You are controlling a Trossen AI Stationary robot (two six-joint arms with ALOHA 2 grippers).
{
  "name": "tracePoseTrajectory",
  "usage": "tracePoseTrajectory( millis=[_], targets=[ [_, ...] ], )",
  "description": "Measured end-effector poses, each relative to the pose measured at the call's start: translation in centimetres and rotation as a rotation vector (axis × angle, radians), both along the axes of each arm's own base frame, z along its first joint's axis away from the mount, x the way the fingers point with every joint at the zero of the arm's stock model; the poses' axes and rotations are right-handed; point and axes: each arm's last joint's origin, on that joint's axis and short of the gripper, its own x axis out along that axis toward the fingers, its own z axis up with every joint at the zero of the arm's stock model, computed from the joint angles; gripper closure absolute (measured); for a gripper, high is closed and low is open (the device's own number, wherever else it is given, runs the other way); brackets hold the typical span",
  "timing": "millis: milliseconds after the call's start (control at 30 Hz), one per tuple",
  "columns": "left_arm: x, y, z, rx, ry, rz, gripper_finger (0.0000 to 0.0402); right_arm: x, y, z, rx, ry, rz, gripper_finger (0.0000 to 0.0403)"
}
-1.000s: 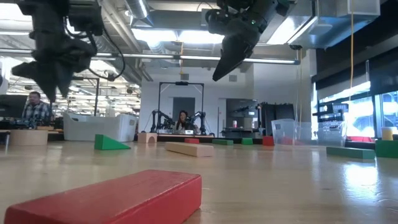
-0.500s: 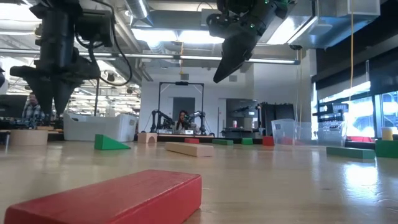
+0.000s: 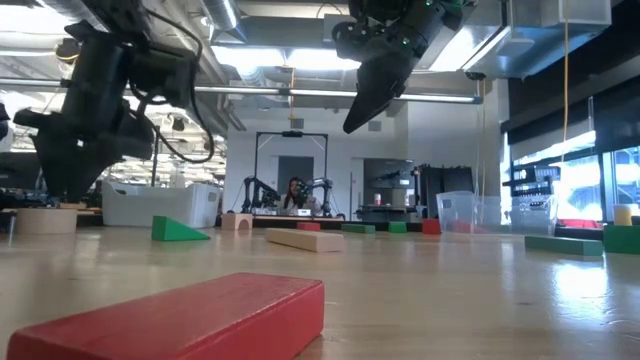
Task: Sort & place blocks by color
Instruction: Put the light brown block into the gray bin
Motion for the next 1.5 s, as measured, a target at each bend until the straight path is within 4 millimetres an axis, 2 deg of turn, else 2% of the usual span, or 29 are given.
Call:
tracePoseTrajectory(
  millis=[233,400,533,700,800,967,1100,1200,1333,1500],
  targets=[
    [0.4,0.1,-1.0,-0.006,0.067,-0.008,0.0255,0.0,0.0,0.0,0.0,0.0,0.0,0.0271],
    [0.1,0.0,-2.5,-0.024,0.13,-0.009,0.0255,0.0,0.0,0.0,0.0,0.0,0.0,0.0271],
    [0.0,0.0,-3.9,-0.036,0.089,-0.006,0.0255,0.0,0.0,0.0,-0.001,0.0,0.001,0.0271],
    [0.0,-0.1,-4.4,-0.068,0.043,-0.024,0.0256,0.0,0.0,0.0,-0.001,0.0,0.0,0.0271],
    [0.0,-0.2,-4.4,-0.076,0.034,-0.023,0.0275,0.0,0.0,0.0,-0.001,0.0,0.0,0.0271],
    [0.0,-0.2,-4.0,-0.07,-0.006,-0.028,0.0346,0.0,0.0,0.0,-0.001,0.0,0.0,0.0271],
    [0.1,-0.1,-3.3,-0.062,-0.059,-0.051,0.0346,0.0,-0.1,0.0,-0.019,0.003,-0.014,0.0271],
    [0.8,0.2,-1.8,-0.041,-0.134,-0.068,0.0346,0.0,-0.2,0.0,-0.02,0.003,-0.018,0.0271],
    [1.7,1.2,1.2,0.017,-0.23,-0.1,0.0346,0.0,-0.3,0.0,-0.021,0.003,-0.02,0.0271],
    [2.8,3.9,5.8,0.135,-0.287,-0.159,0.0346,-0.1,-0.6,0.0,-0.023,0.001,-0.03,0.0271]
  ],
)
